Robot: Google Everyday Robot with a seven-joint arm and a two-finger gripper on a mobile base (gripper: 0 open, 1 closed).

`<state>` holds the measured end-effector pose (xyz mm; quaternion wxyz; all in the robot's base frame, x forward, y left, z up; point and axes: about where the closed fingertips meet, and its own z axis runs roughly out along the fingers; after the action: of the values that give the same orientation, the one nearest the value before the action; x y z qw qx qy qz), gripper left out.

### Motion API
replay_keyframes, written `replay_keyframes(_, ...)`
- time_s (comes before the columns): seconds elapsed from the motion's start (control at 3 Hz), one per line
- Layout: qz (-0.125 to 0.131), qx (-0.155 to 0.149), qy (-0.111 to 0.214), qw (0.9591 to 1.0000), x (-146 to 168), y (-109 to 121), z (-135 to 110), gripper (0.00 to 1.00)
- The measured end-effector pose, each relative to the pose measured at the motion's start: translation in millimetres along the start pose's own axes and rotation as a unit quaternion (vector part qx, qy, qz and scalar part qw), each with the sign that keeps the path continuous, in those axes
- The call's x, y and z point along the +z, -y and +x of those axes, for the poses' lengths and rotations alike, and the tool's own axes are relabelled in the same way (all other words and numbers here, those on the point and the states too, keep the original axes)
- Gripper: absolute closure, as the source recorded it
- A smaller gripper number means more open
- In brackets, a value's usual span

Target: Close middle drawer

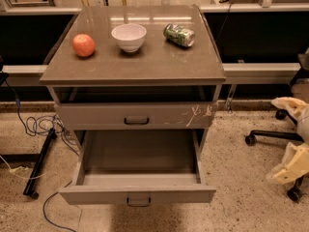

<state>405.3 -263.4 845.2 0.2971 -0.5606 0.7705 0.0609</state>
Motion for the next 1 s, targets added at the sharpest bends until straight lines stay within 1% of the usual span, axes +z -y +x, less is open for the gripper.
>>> replay_keyframes(0.33, -0.005, -0.046, -0.006, 0.9989, 41, -28, -25, 0.00)
replay_keyframes(0.67, -0.031, -0.086, -0.006, 0.9958, 103, -65, -46, 0.00)
replay_keyframes(1.0, -0.044, -0.112, -0.006, 0.9927, 145, -85, -58, 0.19)
